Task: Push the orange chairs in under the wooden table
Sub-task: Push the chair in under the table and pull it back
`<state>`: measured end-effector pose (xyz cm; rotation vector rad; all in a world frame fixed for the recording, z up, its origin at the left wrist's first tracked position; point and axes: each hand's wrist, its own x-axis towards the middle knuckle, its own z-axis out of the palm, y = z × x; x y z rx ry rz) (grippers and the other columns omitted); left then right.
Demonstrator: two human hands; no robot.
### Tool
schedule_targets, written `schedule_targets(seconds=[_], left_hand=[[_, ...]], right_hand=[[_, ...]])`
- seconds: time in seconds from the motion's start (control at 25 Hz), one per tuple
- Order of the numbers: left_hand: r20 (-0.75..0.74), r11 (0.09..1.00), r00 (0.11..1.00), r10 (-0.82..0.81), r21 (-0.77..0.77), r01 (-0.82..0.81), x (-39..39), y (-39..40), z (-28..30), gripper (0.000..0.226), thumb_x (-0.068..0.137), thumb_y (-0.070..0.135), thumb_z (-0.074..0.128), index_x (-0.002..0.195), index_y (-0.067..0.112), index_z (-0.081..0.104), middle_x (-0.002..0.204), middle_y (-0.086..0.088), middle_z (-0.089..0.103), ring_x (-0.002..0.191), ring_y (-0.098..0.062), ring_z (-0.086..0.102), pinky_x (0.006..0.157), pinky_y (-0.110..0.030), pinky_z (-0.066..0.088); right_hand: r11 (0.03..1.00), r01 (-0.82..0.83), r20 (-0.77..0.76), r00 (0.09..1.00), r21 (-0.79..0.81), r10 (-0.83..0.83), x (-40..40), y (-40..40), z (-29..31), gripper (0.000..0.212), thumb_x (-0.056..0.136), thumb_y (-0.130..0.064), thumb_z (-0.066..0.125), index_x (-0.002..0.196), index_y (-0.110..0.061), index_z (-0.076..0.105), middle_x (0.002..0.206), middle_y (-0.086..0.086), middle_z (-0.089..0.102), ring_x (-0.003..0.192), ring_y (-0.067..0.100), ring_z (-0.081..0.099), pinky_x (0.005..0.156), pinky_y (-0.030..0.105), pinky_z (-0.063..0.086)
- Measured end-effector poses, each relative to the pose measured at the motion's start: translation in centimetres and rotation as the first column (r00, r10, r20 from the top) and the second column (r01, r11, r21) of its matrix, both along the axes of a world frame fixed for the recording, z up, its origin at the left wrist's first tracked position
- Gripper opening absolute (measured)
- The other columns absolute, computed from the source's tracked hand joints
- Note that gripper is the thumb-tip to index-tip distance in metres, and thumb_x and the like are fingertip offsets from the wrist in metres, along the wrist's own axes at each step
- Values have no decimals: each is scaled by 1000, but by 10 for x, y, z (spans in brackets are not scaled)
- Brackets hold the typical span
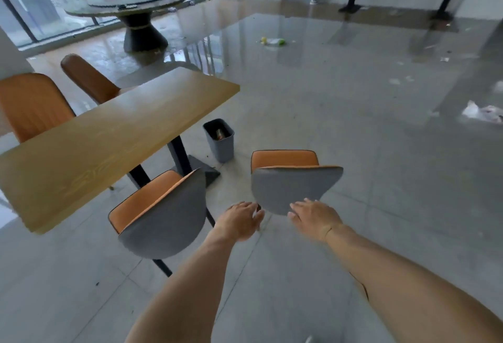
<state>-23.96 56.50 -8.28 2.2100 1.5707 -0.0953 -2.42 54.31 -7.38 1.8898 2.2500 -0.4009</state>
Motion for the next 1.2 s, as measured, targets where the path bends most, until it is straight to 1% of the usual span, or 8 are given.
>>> schedule_targets(seconds=[0.32,0.52,0.6,0.72,0.84,1.04,1.12,1.2], left_hand=[[-42,983,982,-183,1,183,111,24,7,45,103,46,27,128,24,58,135,-1,60,120,-23,56,95,-38,45],[-50,990,990,-132,35,134,145,40,8,44,104,45,29,125,22,60,128,0,63,112,-21,60,92,-36,48],[-62,995,994,-91,33,93,150,45,6,43,104,44,31,126,22,60,129,0,63,114,-21,60,94,-37,48],[-79,995,995,-58,73,63,155,55,1,42,103,44,31,117,19,62,123,-2,65,113,-23,59,96,-37,45],[-70,996,997,-30,80,36,156,65,0,42,103,43,32,123,19,61,128,-2,63,117,-23,56,99,-38,42],[-85,996,996,20,90,-12,146,103,-9,40,102,44,34,117,19,62,123,-2,65,114,-24,58,99,-38,41],[-68,993,997,34,114,-26,138,126,-17,37,102,43,35,110,19,62,117,-2,66,108,-24,60,94,-37,43],[-46,989,998,33,145,-27,133,148,-24,36,102,41,36,112,19,62,115,-2,65,106,-23,60,91,-37,45]], right_hand=[[977,210,21,977,26,-211,105,-25,16,40,103,-34,29,109,-13,63,121,9,63,115,29,57,92,38,48],[982,185,15,983,20,-186,147,1,16,42,104,-36,27,98,-13,61,112,9,66,102,28,60,79,35,47],[990,141,6,990,18,-141,155,15,10,42,104,-37,27,104,-13,62,117,8,65,107,28,59,81,35,46],[998,56,-18,998,16,-55,159,39,0,45,105,-38,26,131,-16,55,136,5,58,132,26,47,102,37,39],[1000,-23,-26,999,-21,22,157,60,-10,48,106,-40,26,141,-16,48,147,3,50,138,24,40,112,39,32],[998,-63,19,998,31,62,145,106,-17,45,104,-39,27,115,-17,65,119,4,67,106,24,61,86,37,48],[986,-92,61,995,136,84,135,129,-20,44,104,-38,27,99,-18,66,104,3,70,92,23,63,73,34,46],[974,-78,51,996,213,69,126,149,-21,42,104,-37,29,98,-20,67,98,0,70,86,21,62,69,32,43]])
